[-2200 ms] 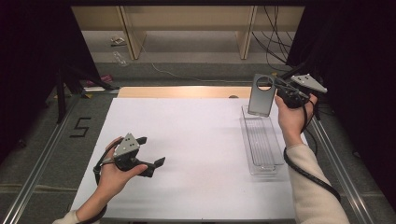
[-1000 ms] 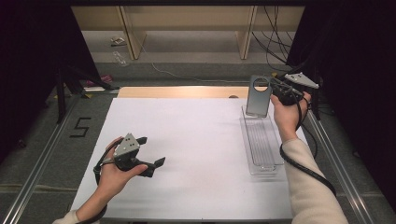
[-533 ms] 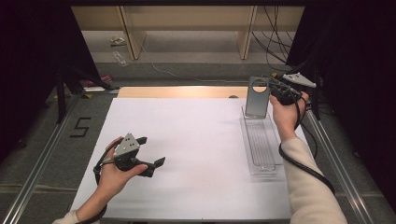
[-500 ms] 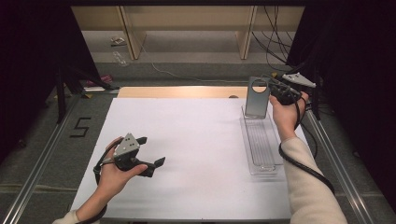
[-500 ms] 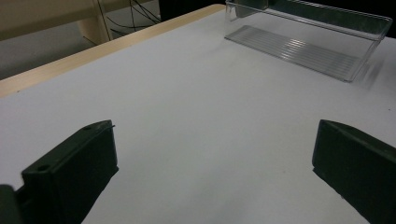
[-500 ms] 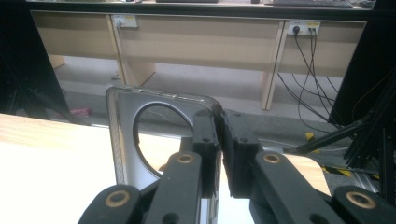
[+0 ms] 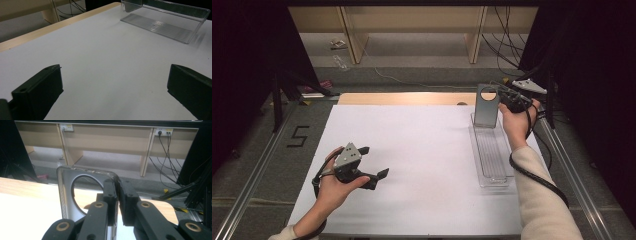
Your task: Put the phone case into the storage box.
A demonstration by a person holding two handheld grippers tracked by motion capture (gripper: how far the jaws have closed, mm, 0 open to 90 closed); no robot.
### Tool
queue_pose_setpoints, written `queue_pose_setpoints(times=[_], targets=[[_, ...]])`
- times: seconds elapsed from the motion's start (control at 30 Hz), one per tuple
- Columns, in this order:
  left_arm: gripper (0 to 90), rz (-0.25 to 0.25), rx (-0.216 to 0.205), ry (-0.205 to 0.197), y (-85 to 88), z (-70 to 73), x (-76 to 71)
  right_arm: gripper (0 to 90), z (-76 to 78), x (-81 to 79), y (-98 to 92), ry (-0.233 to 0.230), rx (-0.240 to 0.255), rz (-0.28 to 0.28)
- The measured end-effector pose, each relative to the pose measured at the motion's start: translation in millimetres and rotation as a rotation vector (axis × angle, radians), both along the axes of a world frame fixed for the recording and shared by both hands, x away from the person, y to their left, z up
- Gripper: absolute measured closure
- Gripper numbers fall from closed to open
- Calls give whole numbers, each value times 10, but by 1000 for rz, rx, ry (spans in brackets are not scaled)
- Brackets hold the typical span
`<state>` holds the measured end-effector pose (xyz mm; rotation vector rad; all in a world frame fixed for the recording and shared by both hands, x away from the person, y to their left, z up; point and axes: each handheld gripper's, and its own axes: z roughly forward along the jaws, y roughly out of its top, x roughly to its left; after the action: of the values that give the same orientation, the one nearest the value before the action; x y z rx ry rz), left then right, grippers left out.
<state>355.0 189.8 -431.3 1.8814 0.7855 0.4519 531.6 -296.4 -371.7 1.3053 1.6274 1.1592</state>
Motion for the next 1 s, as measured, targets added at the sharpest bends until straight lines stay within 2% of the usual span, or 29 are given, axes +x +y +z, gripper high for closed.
queue_pose_setpoints(times=[0.6,1.0], targets=[[0,0,1,0,-1,0,0,845,-111,56,29,24,-5,13],[0,0,2,-1,2,1,2,840,-186,87,38,49,18,17]])
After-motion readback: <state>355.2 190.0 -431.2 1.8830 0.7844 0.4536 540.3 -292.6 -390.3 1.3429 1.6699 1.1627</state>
